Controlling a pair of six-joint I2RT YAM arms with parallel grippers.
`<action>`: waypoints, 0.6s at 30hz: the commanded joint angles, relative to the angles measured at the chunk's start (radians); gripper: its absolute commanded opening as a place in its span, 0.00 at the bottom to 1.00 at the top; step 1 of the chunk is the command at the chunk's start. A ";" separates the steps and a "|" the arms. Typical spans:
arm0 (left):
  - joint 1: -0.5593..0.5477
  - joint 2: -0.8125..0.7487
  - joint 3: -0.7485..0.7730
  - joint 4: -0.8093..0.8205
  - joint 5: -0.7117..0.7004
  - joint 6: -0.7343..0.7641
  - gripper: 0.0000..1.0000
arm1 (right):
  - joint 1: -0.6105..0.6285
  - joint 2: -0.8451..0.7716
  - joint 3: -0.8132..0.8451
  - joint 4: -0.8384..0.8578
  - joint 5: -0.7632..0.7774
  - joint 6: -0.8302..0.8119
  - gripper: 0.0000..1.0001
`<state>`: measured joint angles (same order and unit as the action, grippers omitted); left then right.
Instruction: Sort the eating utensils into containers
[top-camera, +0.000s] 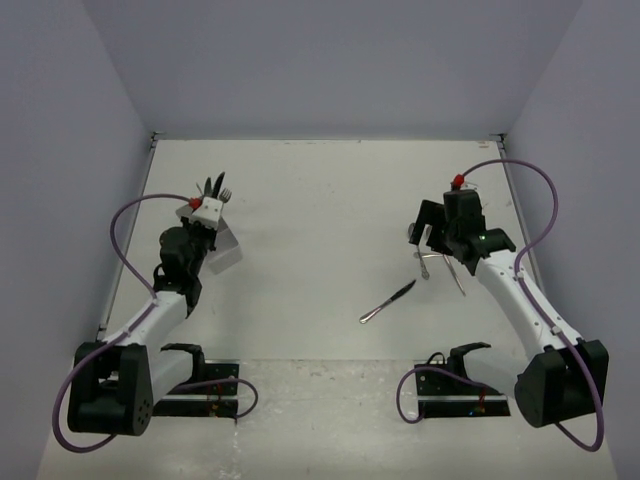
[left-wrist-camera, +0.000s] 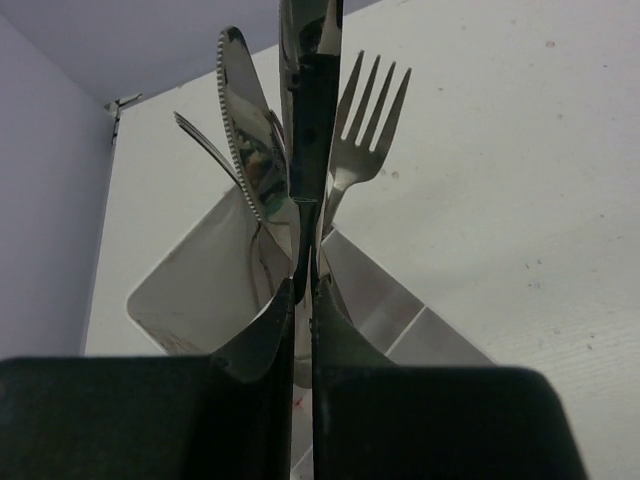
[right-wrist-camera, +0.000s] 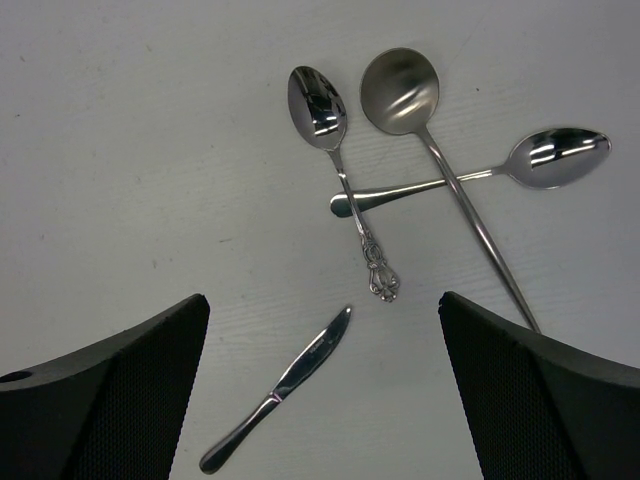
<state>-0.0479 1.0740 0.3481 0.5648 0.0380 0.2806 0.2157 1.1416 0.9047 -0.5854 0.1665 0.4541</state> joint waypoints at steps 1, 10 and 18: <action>0.008 -0.038 0.026 -0.020 0.059 -0.014 0.00 | 0.004 0.007 0.053 -0.007 0.028 -0.005 0.99; 0.008 -0.088 0.071 -0.135 0.069 -0.066 0.29 | 0.004 -0.002 0.048 0.005 0.010 -0.015 0.99; 0.006 -0.158 0.184 -0.285 0.059 -0.124 0.60 | 0.004 -0.017 0.033 0.018 -0.004 -0.017 0.99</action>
<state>-0.0467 0.9672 0.4522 0.3244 0.1028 0.2008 0.2157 1.1431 0.9142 -0.5873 0.1650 0.4507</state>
